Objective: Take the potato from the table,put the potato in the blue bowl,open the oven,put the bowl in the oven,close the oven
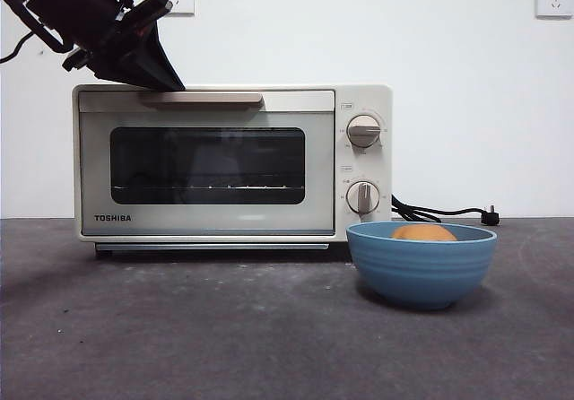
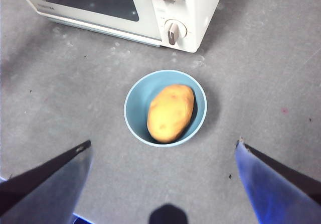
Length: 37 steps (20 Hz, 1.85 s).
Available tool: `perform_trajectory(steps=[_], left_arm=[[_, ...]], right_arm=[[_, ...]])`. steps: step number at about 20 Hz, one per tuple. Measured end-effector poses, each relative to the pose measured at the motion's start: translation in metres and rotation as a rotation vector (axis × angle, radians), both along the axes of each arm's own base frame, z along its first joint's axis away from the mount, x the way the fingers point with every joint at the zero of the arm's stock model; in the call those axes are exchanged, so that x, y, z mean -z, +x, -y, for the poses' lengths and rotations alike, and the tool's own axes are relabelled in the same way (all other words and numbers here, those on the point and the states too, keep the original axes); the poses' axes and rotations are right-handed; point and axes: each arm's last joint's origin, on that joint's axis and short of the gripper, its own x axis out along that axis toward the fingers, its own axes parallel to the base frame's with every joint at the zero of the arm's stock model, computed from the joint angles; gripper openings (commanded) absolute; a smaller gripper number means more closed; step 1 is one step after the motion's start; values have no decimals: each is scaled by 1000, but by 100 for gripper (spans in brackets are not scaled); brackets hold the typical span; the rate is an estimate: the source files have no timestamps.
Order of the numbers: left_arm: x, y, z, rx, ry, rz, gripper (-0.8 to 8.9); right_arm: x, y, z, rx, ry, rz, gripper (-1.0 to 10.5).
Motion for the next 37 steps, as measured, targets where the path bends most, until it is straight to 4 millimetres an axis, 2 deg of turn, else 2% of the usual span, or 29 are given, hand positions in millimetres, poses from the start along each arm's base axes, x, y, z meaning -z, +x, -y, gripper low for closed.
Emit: perform_trajectory(steps=[7, 12, 19, 21, 24, 28, 33, 37], left_arm=[[4, -23, 17, 130, 22, -181, -8], [31, -48, 18, 164, 99, -493, -8], [33, -63, 12, 145, 167, -601, -8], [24, -69, 11, 156, 163, -562, -8], [0, -81, 8, 159, 129, -436, -8], [-36, -108, -2, 151, 77, -257, -8], [-77, -158, -22, 79, 28, -47, -8], [-91, -193, -37, 6, 11, 34, -8]], right_arm=[[-1, 1, 0, 2, 5, 11, 473], [-1, 1, 0, 3, 4, 12, 473], [-1, 1, 1, 44, -24, 29, 471], [-1, 2, 1, 49, -21, 25, 471], [2, 8, -1, 62, -30, 0, 469], [13, 25, -5, 103, -63, -68, 468], [41, 72, -10, 152, -83, -211, 441], [78, 113, -13, 161, -74, -347, 373]])
